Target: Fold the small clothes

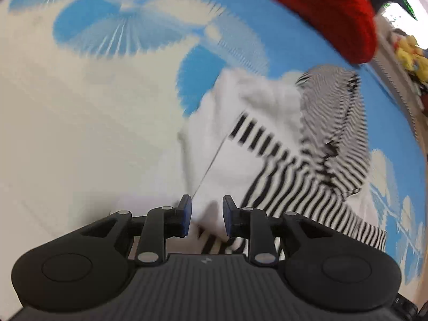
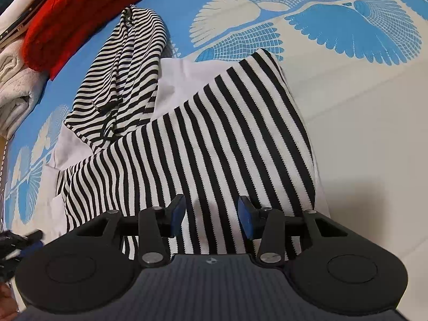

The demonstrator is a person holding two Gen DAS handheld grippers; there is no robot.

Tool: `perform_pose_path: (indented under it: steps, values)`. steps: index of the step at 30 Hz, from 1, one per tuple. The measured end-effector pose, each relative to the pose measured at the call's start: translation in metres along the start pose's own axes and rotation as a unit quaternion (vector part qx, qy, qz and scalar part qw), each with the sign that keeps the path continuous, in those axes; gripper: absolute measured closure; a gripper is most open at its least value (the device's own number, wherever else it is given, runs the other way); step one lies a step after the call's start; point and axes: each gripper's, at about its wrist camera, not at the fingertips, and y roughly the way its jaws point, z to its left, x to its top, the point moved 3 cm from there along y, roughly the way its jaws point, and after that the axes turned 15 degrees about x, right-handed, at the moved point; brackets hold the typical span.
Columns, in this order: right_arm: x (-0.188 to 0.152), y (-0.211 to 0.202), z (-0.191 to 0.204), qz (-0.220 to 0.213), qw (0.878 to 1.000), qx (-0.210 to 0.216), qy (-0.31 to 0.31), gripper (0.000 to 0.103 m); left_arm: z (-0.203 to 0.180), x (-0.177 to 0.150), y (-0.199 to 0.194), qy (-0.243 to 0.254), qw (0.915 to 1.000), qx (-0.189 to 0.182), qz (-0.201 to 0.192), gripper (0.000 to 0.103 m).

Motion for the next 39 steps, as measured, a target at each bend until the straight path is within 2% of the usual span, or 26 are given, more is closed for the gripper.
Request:
perform_pose_path:
  steps: [4,8,9,10,12,14,16,18,19,21,22,25,27,29,31,32,33,35,37,39]
  values:
    - [-0.001,0.001,0.002,0.006,1.000,0.004,-0.002,0.057,0.004,-0.004,0.018,-0.012,0.9994,-0.009,0.032,0.074]
    - [-0.001,0.001,0.003,0.009,1.000,0.008,-0.004,0.056,0.007,-0.005,0.022,-0.023,0.9990,-0.015,0.034,0.075]
    - [-0.001,0.001,0.003,0.009,1.000,0.008,-0.004,0.056,0.004,-0.003,0.021,-0.019,0.9994,-0.015,0.026,0.089]
    - [-0.001,0.002,0.003,0.010,1.000,0.008,-0.005,0.056,0.002,-0.003,0.016,-0.006,0.9999,-0.007,0.013,0.099]
    - [-0.001,0.002,0.002,0.011,1.000,0.007,-0.005,0.056,-0.001,-0.002,0.001,0.009,0.9995,0.017,-0.024,0.101]
    - [-0.002,0.002,0.002,0.011,1.000,0.005,-0.004,0.056,-0.003,-0.002,-0.018,0.009,0.9984,0.025,-0.050,0.101]
    - [-0.002,0.003,0.002,0.010,1.000,0.003,-0.002,0.056,-0.001,-0.005,-0.036,0.001,0.9957,0.048,-0.079,0.101]
    - [-0.003,0.003,0.000,0.010,1.000,-0.001,0.000,0.056,0.000,-0.008,-0.041,-0.003,0.9931,0.074,-0.091,0.101]
    - [-0.003,0.003,-0.001,0.011,1.000,-0.006,-0.002,0.056,0.001,-0.008,-0.038,-0.007,0.9936,0.080,-0.080,0.100]
    - [-0.004,0.004,-0.004,0.013,1.000,-0.015,-0.001,0.056,-0.001,-0.008,-0.029,0.001,0.9960,0.072,-0.053,0.099]
    - [-0.004,0.005,-0.006,0.015,1.000,-0.017,0.000,0.057,-0.002,-0.009,-0.028,0.001,0.9964,0.068,-0.051,0.099]
    - [-0.004,0.005,-0.010,0.015,1.000,-0.023,0.004,0.066,-0.009,-0.008,-0.040,0.018,0.9949,0.049,-0.086,0.098]
    - [-0.003,0.004,-0.013,0.013,0.999,-0.026,0.013,0.070,-0.015,-0.008,-0.041,0.033,0.9949,0.033,-0.089,0.095]
    - [-0.002,0.003,-0.015,0.012,0.999,-0.028,0.018,0.072,-0.016,-0.010,-0.036,0.033,0.9955,0.035,-0.081,0.095]
    - [-0.002,0.003,-0.016,0.012,0.999,-0.030,0.020,0.075,-0.017,-0.011,-0.026,0.038,0.9966,0.037,-0.063,0.093]
    - [-0.002,0.003,-0.017,0.012,0.999,-0.030,0.020,0.076,-0.018,-0.011,-0.017,0.044,0.9974,0.036,-0.045,0.087]
    - [-0.002,0.003,-0.017,0.012,0.999,-0.031,0.019,0.078,-0.018,-0.013,-0.008,0.046,0.9980,0.034,-0.026,0.076]
    - [-0.002,0.003,-0.019,0.012,0.999,-0.035,0.020,0.083,-0.013,-0.020,0.012,0.036,0.9986,0.025,0.029,0.071]
    - [-0.002,0.003,-0.021,0.011,0.999,-0.039,0.023,0.090,-0.010,-0.021,0.016,0.032,0.9983,0.033,0.035,0.071]
    - [-0.001,0.003,-0.024,0.010,0.999,-0.040,0.027,0.092,-0.015,-0.019,0.007,0.044,0.9983,0.037,0.010,0.071]
